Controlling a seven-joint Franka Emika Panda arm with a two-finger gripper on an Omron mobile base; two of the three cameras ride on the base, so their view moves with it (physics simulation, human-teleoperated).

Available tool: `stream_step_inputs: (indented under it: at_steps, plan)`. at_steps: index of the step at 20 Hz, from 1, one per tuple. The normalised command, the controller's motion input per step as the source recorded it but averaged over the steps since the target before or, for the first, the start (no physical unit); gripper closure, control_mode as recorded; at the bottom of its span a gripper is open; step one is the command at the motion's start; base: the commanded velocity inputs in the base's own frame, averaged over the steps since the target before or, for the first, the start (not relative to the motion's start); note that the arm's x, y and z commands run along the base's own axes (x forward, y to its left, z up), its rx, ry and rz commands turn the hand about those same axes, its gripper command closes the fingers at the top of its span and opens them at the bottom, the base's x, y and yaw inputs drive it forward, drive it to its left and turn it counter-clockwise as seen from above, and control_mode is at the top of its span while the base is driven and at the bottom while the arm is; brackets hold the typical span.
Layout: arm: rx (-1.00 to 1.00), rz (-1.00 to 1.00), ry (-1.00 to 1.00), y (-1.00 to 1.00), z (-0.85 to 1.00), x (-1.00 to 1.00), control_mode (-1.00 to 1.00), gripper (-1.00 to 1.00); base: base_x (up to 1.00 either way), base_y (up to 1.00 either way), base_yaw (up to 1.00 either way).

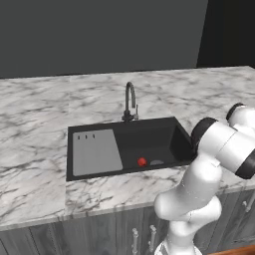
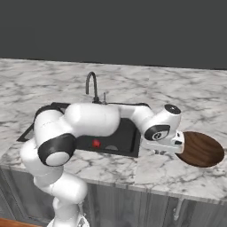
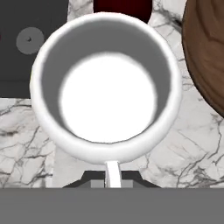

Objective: Clear the mugs and bowl far away from the sink.

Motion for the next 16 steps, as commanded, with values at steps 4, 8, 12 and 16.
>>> stream_step_inputs:
  at_steps: [4,8,12,16]
  plan:
    - [-0.07,0.00,0.00,1.00,0.81,-0.24,-1.00,1.00,0.00,0.00,0.00]
    - [-0.05,0.04,0.00,1.00,0.48,-0.26,-1.00,1.00,0.00,0.00,0.00]
    - [-0.02,0.04,-0.01,1.00,0.31,-0.43,-1.00,1.00,0.00,0.00,0.00]
    - [0.00,0.00,-0.10,0.63,0.41,-0.42,-1.00,1.00,0.00,0.00,0.00]
